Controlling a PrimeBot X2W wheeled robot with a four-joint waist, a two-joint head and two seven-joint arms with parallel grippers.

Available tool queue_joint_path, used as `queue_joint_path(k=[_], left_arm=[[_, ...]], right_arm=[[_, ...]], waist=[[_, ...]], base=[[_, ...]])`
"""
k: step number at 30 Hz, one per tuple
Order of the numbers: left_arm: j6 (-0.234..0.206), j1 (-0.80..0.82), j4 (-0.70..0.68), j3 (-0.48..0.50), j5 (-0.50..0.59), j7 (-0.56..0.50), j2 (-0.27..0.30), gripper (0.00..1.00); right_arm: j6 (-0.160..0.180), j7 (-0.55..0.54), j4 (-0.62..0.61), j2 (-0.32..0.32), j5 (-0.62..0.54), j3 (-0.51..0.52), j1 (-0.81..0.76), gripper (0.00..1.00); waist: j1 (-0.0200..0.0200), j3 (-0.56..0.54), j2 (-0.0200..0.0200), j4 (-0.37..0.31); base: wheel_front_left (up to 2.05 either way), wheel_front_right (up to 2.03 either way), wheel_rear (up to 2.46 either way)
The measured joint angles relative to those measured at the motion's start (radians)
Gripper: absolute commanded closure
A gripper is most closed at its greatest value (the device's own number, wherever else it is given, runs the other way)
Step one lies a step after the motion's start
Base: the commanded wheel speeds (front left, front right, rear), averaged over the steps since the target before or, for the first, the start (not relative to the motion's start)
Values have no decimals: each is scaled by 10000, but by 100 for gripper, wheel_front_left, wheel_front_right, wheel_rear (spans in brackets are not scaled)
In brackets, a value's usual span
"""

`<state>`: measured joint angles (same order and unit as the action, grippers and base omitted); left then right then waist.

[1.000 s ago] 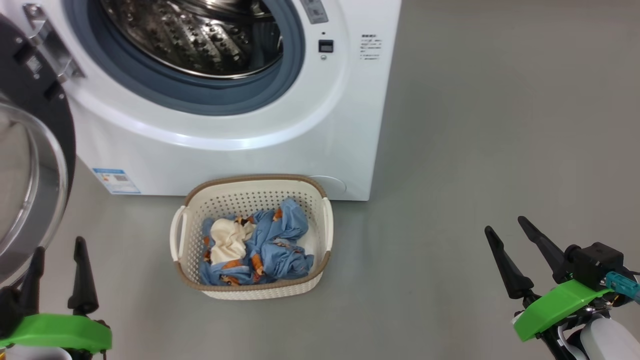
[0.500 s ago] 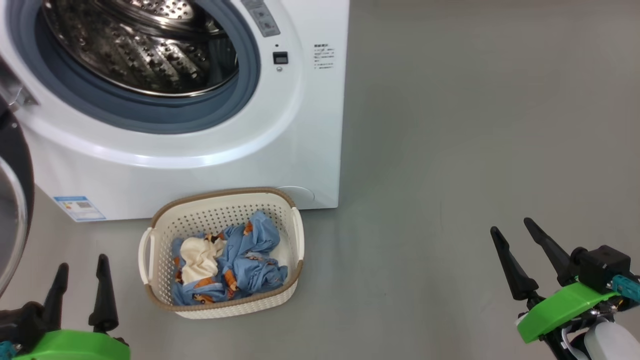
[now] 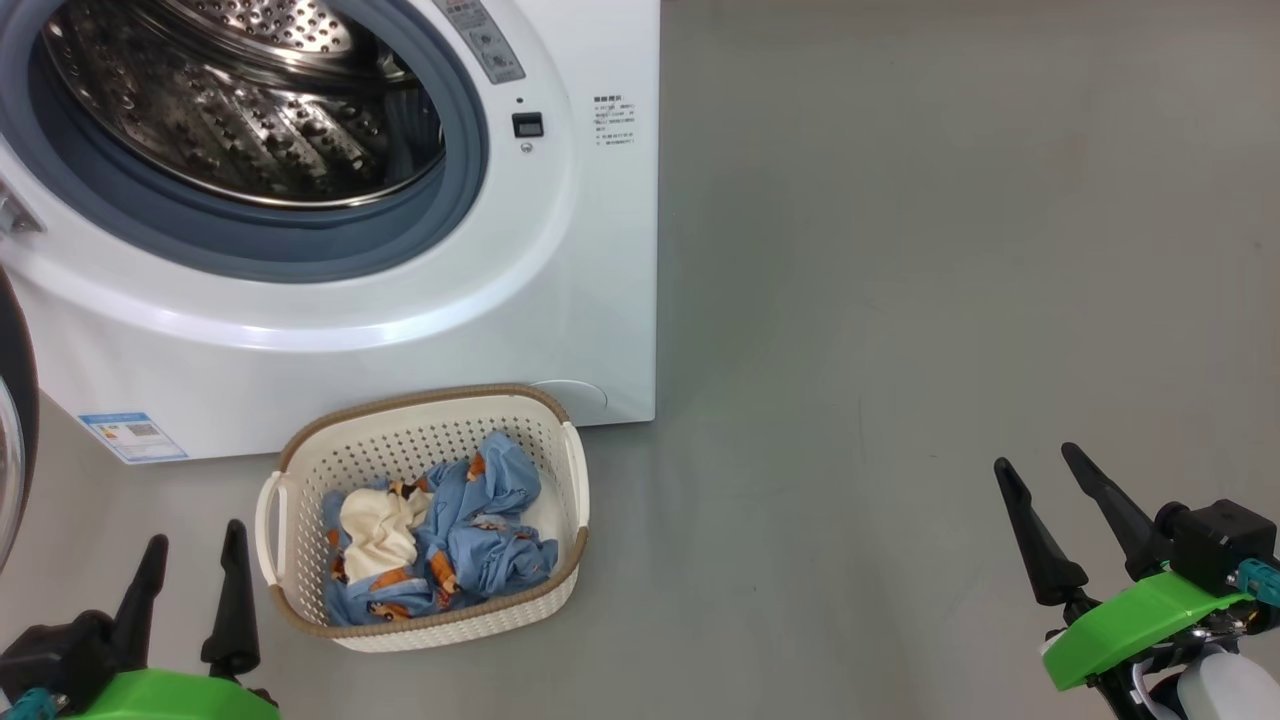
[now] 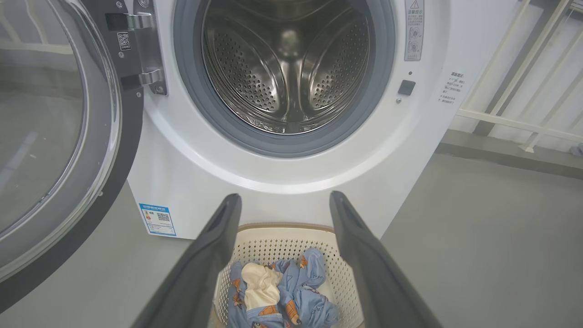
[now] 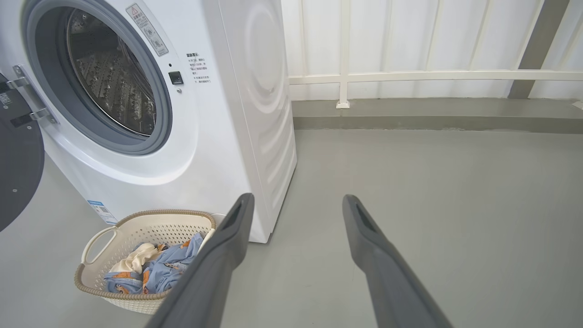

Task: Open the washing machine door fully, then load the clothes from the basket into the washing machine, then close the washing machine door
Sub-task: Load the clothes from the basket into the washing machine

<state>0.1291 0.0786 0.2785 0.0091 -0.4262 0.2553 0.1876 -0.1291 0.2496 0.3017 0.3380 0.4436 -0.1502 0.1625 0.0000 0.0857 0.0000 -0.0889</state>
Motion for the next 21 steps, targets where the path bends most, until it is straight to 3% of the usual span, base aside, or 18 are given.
queue_joint_path(k=[15,21], left_arm=[[0,0,-42,-8,-337,0,40,0],[0,0,-40,-104,-437,0,117,0]], right_arm=[[0,0,-25,-82,-13,23,-29,0],[0,0,-29,-81,-13,8,-111,0]], waist=[[0,-48,0,39],[0,-9,0,51]], base=[[0,-2,1],[29,-96,67]])
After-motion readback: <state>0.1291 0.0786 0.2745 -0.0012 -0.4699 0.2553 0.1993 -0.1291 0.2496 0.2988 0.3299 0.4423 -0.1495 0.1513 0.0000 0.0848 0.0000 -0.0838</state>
